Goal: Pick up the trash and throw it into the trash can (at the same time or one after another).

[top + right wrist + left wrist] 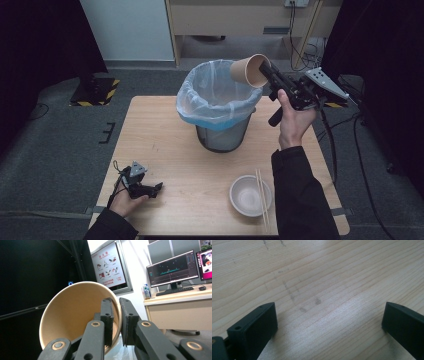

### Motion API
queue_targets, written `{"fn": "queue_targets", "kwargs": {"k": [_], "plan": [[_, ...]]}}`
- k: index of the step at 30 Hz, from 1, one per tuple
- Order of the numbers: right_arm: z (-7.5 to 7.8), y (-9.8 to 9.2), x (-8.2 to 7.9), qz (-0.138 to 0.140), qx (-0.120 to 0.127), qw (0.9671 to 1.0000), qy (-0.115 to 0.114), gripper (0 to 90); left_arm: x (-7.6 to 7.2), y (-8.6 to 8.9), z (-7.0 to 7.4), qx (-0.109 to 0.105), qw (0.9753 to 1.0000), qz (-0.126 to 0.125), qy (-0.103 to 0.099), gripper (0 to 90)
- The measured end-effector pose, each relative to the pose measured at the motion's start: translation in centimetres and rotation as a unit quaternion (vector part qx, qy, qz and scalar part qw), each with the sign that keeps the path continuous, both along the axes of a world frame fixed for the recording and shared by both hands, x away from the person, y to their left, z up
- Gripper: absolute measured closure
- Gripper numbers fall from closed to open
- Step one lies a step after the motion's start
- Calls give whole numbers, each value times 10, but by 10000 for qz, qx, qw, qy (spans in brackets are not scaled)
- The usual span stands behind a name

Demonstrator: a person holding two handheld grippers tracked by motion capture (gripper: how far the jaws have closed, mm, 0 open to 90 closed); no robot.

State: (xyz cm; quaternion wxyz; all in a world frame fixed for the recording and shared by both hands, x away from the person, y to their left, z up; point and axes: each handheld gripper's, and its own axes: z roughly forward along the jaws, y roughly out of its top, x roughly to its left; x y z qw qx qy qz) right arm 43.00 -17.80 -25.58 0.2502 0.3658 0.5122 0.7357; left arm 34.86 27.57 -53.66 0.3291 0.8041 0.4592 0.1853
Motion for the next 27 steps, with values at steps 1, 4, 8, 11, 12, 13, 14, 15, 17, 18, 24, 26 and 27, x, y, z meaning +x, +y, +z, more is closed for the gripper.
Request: {"fn": "queue_targets", "kwargs": {"k": [1,4,8,11,12,13,14,15,17,18,24,26,27], "plan": [[-1,2,3,-26,-11,10000,22,824,0,0,0,0,10000,0,0,0],[-4,7,10,-68,-78,9999,59,825,0,0,0,0,10000,-3,3,0],[-9,14,21,-115,-162,9998,90,825,0,0,0,1,10000,1,1,0],[-13,19,28,-211,-259,9994,131,825,0,0,0,1,10000,0,2,0],[-14,20,29,-232,-292,9992,136,825,0,0,0,-2,10000,-2,1,0],[-16,22,31,-232,-321,9991,165,825,0,0,0,-1,10000,-3,2,0],[-17,24,33,-234,-353,9989,199,825,0,0,0,-1,10000,1,-1,0],[-19,26,35,-255,-394,9986,232,826,0,0,0,-1,10000,1,-1,0],[-22,30,39,-294,-441,9982,285,826,0,0,0,-2,10000,-2,1,0],[-24,32,41,-302,-457,9980,314,825,0,0,0,0,10000,-2,4,0],[-31,39,53,-471,-734,9950,489,825,0,0,0,-1,10000,-11,0,0],[-33,40,56,-504,-766,9944,533,824,0,0,0,-2,10000,-14,-1,0],[-34,41,57,-510,-778,9941,553,824,0,0,0,3,10000,-15,2,0]]}}
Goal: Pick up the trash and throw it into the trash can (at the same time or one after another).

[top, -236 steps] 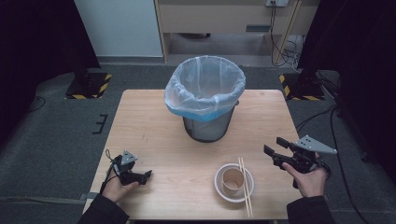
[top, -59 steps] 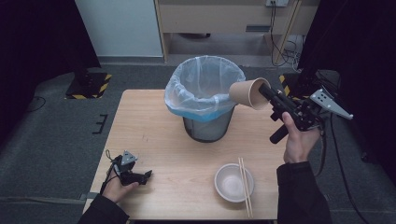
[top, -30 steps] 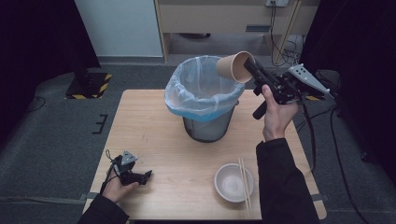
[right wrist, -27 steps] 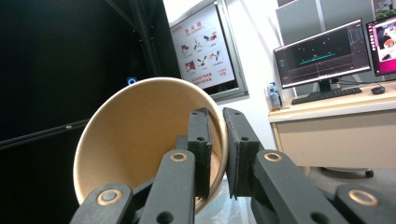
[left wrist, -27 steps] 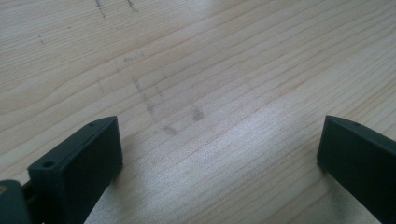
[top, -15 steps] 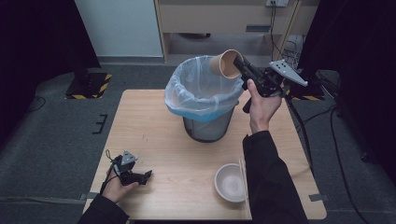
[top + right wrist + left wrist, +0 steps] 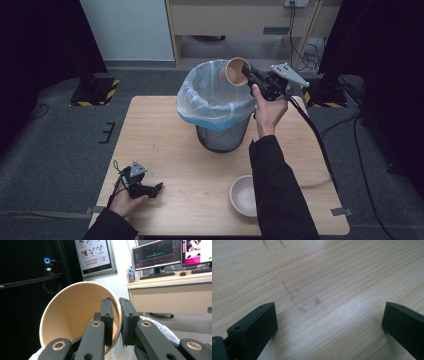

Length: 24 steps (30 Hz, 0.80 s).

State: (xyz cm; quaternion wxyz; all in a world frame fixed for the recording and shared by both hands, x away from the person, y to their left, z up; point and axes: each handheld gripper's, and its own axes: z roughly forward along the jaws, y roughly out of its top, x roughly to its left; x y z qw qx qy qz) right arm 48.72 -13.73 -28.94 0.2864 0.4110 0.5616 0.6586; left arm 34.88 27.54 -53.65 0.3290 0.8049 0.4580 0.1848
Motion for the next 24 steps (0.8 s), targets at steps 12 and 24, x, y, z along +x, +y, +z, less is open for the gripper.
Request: {"fn": "queue_targets", "kwargs": {"k": [12,24], "plan": [[-4,1,13,47,-175,9996,234,644,0,0,0,7,10000,-16,-1,0],[28,-43,-23,51,161,9998,-99,549,0,0,0,7,10000,-16,-3,0]]}}
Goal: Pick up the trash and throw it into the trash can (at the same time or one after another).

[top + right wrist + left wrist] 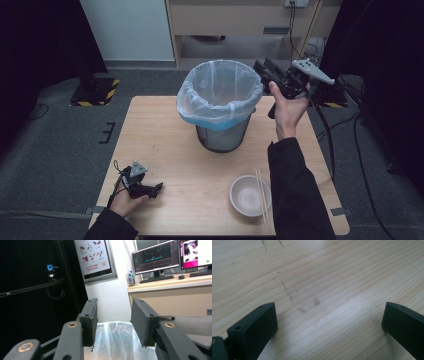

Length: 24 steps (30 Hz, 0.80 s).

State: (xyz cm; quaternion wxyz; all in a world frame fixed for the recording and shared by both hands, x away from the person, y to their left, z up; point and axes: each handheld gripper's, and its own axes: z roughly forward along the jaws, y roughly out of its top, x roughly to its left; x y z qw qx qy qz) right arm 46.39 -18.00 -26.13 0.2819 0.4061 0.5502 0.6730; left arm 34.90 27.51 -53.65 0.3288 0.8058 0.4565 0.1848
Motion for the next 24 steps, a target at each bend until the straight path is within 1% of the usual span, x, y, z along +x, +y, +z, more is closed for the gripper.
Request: {"fn": "queue_targets", "kwargs": {"k": [2,3,5,8,10,11,12,15,16,17,18,19,20,22,24], "plan": [[2,-8,-8,24,56,10000,-30,540,0,0,0,-4,10000,4,3,0],[3,-14,-13,32,125,9999,-65,535,0,0,0,10,10000,-4,8,0],[3,-23,-22,56,156,9999,-49,528,0,0,0,12,10000,-4,11,0],[-2,-35,-35,88,93,9999,-33,521,0,0,0,12,10000,-4,10,0],[-9,-45,-47,142,72,9999,-24,518,0,0,0,12,10000,-3,10,0],[-9,-45,-47,142,72,9999,-24,518,0,0,0,12,10000,-3,10,0],[-15,-52,-57,173,70,9998,18,517,0,0,0,9,10000,-2,6,0],[-27,-61,-69,216,36,9997,69,510,0,0,0,8,10000,-1,6,0],[-27,-61,-69,216,36,9997,69,510,0,0,0,8,10000,-1,6,0],[-31,-63,-74,240,20,9996,112,504,0,0,0,9,10000,-2,7,0],[-38,-65,-80,279,22,9995,168,498,0,0,0,9,10000,-1,7,0],[-50,-69,-89,326,-39,9991,267,495,0,0,0,9,10000,-1,6,0],[-55,-70,-92,334,-61,9990,285,494,0,0,0,9,10000,-1,6,0],[-66,-73,-100,342,-159,9985,392,493,0,0,0,10,10000,-1,7,0],[-78,-76,-107,369,-188,9980,482,490,0,0,0,9,10000,0,7,0]]}}
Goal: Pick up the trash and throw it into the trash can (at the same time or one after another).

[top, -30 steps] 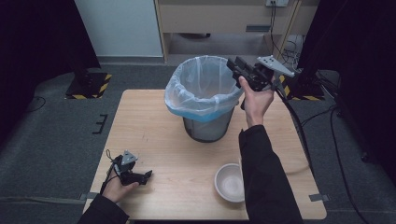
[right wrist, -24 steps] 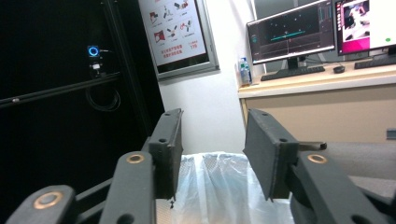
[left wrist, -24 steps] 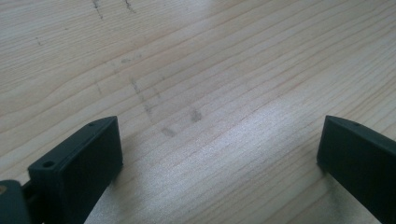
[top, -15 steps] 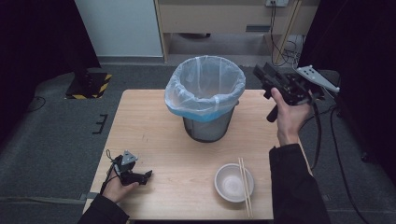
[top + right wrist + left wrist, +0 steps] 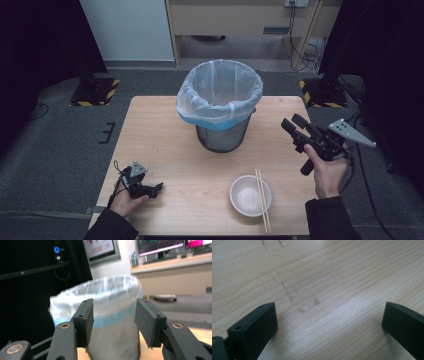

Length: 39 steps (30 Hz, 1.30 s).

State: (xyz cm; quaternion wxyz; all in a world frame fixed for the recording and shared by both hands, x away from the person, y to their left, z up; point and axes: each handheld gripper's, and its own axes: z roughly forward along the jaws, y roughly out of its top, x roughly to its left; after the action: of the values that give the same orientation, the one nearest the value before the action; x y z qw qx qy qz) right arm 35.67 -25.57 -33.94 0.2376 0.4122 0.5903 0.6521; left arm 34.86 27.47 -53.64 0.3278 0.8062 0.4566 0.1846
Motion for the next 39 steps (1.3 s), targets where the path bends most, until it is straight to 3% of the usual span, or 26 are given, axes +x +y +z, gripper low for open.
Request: {"fn": "queue_targets", "kwargs": {"k": [4,6,13,14,20,21,32,39], "plan": [[-22,-3,-11,17,-95,9998,182,480,0,0,0,0,10000,0,0,0],[-34,-4,-14,9,-258,9990,377,475,0,0,0,-1,10000,-2,0,0],[-61,-5,-22,60,-551,9957,742,486,0,0,0,-3,10000,-5,0,0],[-71,-4,-25,93,-670,9935,917,498,0,0,0,-3,10000,-9,0,0],[-92,1,-28,175,-820,9886,1254,516,0,-1,0,-8,10000,-27,2,0],[-99,5,-28,222,-990,9853,1374,527,0,-1,0,-7,10000,-28,3,0],[-114,15,-46,452,-1124,9780,1700,628,0,-1,0,-7,10000,-27,1,0],[-127,23,-47,597,-1440,9664,2045,677,0,-1,0,-6,10000,-28,2,0]]}}
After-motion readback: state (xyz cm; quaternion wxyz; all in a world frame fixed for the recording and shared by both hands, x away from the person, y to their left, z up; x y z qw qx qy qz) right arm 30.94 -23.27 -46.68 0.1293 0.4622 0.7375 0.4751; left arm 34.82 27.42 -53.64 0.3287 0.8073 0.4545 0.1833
